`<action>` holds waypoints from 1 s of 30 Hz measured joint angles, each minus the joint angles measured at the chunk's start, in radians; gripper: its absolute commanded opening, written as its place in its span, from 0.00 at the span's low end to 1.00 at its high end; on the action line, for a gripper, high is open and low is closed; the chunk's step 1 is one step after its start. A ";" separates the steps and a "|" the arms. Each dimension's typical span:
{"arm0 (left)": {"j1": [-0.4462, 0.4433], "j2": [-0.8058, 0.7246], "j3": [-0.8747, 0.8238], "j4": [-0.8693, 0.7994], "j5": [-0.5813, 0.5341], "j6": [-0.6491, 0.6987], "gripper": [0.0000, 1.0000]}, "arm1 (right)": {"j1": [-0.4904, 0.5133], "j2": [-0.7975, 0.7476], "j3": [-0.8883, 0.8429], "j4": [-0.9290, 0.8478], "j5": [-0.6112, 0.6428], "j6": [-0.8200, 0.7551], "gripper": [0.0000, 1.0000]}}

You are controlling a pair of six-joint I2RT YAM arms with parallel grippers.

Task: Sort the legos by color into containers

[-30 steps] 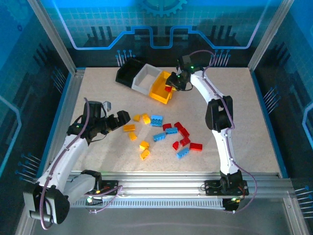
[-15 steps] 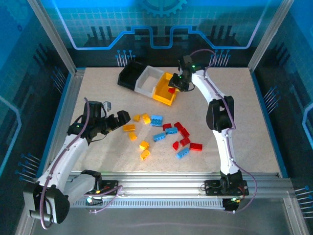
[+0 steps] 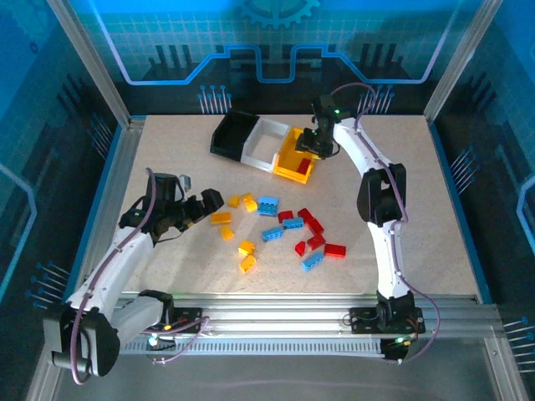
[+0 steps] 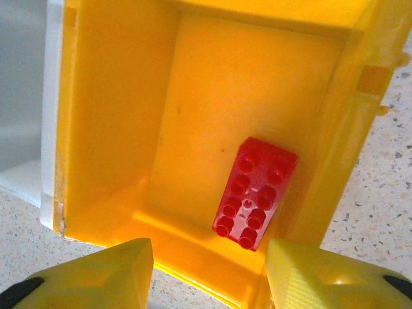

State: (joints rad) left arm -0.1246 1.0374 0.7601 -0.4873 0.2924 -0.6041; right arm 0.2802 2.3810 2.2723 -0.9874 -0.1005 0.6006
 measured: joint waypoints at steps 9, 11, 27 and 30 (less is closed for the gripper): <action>0.000 0.000 0.000 0.003 0.000 0.000 0.99 | 0.000 -0.031 -0.013 -0.015 0.007 -0.020 0.60; 0.000 0.001 0.000 0.006 0.000 0.000 0.99 | 0.002 -0.060 -0.018 -0.027 0.008 -0.039 0.63; -0.009 0.027 0.004 0.042 0.008 -0.001 0.99 | 0.020 -0.656 -0.673 -0.044 0.023 -0.110 0.69; -0.027 0.052 0.013 0.050 0.016 -0.001 0.99 | 0.020 -0.738 -0.826 -0.040 0.023 -0.091 0.71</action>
State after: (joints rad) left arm -0.1513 1.0897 0.7734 -0.4370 0.3088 -0.6048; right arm 0.3000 1.6428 1.4464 -1.0271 -0.0772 0.5095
